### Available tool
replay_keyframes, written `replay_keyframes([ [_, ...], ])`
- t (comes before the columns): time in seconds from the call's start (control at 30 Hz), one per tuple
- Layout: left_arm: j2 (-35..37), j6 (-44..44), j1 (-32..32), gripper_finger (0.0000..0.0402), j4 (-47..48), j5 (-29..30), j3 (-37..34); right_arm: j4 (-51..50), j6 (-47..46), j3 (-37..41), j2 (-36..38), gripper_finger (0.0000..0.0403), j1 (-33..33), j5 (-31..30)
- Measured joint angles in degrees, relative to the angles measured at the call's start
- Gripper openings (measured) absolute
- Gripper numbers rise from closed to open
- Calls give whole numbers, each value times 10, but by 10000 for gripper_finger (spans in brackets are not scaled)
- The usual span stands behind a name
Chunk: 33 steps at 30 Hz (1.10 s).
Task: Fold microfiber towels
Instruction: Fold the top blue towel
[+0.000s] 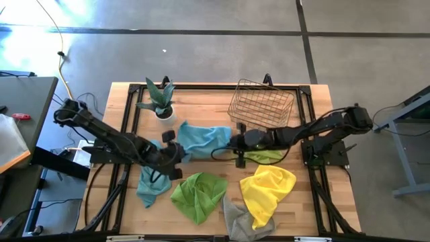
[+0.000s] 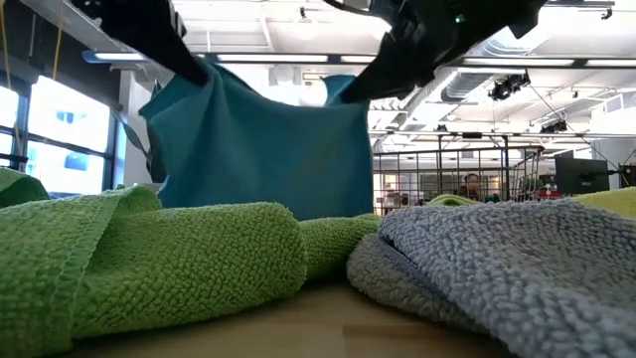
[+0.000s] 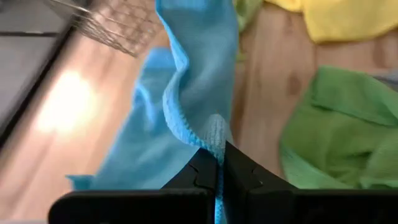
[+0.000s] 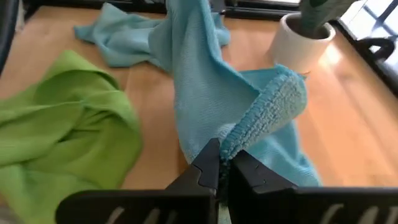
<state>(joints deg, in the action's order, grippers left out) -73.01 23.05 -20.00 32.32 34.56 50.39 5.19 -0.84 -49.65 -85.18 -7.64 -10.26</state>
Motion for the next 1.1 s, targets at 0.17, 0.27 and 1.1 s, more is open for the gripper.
replay_keyframes([
  [0.17,-12,-17,-8,0,-2,8,0,13,39,0,-3,0,-18,-20],
  [0.27,-7,-73,2,0,13,61,18,42,114,0,-3,0,-14,-80],
  [1.1,23,-510,191,0,63,368,224,237,454,-135,-2,0,162,-174],
])
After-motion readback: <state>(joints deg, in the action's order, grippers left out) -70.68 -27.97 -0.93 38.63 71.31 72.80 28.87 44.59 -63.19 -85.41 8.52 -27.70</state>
